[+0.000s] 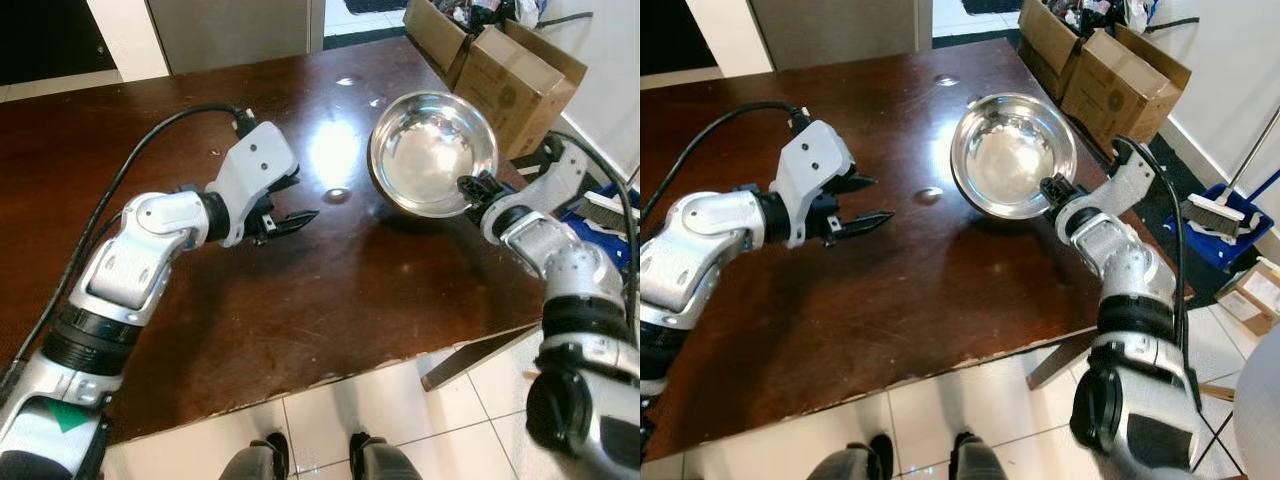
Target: Setting the table
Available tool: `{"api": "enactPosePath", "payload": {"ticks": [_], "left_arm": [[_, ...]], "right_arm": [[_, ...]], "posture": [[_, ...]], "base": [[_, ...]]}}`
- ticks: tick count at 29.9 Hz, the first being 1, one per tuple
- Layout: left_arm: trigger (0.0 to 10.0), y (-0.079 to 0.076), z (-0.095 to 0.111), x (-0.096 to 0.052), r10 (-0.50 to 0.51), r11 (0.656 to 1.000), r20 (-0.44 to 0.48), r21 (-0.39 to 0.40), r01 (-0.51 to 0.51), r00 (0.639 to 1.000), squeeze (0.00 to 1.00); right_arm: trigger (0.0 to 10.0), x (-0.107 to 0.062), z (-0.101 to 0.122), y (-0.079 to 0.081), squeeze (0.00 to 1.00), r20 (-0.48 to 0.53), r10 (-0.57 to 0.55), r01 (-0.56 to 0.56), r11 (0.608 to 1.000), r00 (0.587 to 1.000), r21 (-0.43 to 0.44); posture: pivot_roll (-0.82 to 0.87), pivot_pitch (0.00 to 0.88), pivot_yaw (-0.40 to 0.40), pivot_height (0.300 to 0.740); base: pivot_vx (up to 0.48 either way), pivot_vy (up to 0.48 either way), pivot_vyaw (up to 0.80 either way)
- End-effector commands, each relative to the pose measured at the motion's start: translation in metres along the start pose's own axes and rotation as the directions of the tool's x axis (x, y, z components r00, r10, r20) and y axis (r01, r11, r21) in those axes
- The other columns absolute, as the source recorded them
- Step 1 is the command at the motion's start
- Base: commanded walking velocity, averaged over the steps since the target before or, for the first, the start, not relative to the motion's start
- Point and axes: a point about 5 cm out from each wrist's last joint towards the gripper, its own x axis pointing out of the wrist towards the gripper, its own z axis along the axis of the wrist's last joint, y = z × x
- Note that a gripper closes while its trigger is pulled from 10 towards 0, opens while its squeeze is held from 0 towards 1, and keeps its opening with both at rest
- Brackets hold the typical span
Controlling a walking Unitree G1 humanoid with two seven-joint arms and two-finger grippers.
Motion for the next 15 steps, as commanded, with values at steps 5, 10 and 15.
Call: {"api": "enactPosePath", "payload": {"ticks": [5, 10, 15], "left_arm": [[10.0, -0.002, -0.002, -0.003, -0.008, 1.000, -0.018, -0.014, 0.007, 1.000, 0.00], [10.0, -0.005, -0.001, -0.004, -0.018, 1.000, -0.012, -0.020, 0.017, 1.000, 0.00], [10.0, -0.009, -0.003, -0.003, -0.020, 0.999, -0.010, -0.030, 0.019, 1.000, 0.00]], "right_arm": [[10.0, 0.009, -0.011, 0.003, 0.00, -0.066, -0.005, 0.002, 0.999, 0.998, -0.047], [10.0, 0.012, -0.012, 0.005, 1.00, -0.076, -0.036, 0.030, 0.996, 0.996, -0.080], [10.0, 0.013, -0.006, 0.004, 1.00, -0.055, -0.040, 0.036, 0.997, 0.998, -0.064]], "posture": [[-0.02, 0.182, 0.089, 0.740], [-0.02, 0.192, 0.086, 0.740], [-0.03, 0.204, 0.087, 0.740]], "base": [[0.000, 0.000, 0.00], [0.000, 0.000, 0.00], [0.000, 0.000, 0.00]]}}
